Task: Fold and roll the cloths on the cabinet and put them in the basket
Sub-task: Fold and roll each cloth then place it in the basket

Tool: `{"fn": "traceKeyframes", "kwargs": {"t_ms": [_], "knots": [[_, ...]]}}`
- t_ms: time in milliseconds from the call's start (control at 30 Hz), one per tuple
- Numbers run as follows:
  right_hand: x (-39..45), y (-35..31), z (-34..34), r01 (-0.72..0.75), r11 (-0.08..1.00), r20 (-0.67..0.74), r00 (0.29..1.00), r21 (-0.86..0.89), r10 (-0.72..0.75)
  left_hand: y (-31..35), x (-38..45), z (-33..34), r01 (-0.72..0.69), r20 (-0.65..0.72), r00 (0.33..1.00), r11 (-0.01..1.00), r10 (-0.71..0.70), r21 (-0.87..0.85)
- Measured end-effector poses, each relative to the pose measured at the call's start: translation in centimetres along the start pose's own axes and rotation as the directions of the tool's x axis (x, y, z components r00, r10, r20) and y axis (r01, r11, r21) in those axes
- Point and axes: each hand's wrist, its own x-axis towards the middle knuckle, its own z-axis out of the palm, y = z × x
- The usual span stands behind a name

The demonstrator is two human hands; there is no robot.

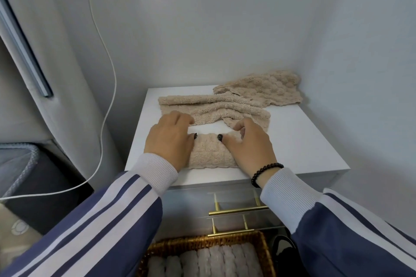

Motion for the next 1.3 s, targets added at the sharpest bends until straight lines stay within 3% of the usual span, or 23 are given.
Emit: {"fn": "traceKeyframes", "kwargs": {"t_ms": [67,100,267,400,533,833,933,1067,1133,1300], "knots": [[0.1,0.1,0.1,0.031,0.999,-0.038,0.999,-0.035,-0.033,0.1,-0.1,0.6,-0.292,-0.052,0.954,0.955,0.294,0.043],[0.1,0.2,0.1,0.036,0.998,-0.047,0.998,-0.05,-0.039,0.4,-0.3,0.8,-0.359,-0.036,0.932,0.932,0.361,0.057],[0.9,0.5,0.2,-0.069,0.997,-0.02,0.997,0.032,0.069,1.3,-2.5,0.6,-0.325,0.079,0.943,0.946,0.325,-0.005],[1.4,0.4,-0.1,-0.119,0.991,0.011,0.993,0.065,0.119,0.8,-3.4,0.5,-0.367,0.234,0.914,0.92,0.33,0.135],[1.1,0.3,-0.4,-0.151,0.984,0.047,0.988,0.099,0.147,0.5,-3.5,0.0,-0.389,0.278,0.9,0.907,0.337,0.161],[-3.7,-0.4,-1.0,-0.064,0.977,0.087,0.995,0.204,0.047,1.5,-8.4,-2.0,-0.428,0.031,0.904,0.896,0.427,0.121],[-6.1,-0.8,-1.1,-0.102,0.957,0.073,0.994,0.272,0.085,1.8,-11.2,-2.7,-0.353,0.055,0.935,0.934,0.35,0.055],[-9.3,-1.1,0.3,-0.189,0.88,0.086,0.982,0.436,0.168,3.0,-15.1,-3.3,0.0,0.211,0.977,0.997,0.016,-0.072],[-11.1,-1.1,1.3,-0.136,0.903,0.058,0.991,0.408,0.123,3.6,-17.0,-2.7,0.187,0.306,0.941,0.975,-0.142,-0.12],[-15.0,-0.1,4.4,0.13,0.978,0.071,0.987,0.165,-0.143,5.1,-20.9,-0.5,0.339,0.447,0.844,0.941,-0.295,-0.019]]}}
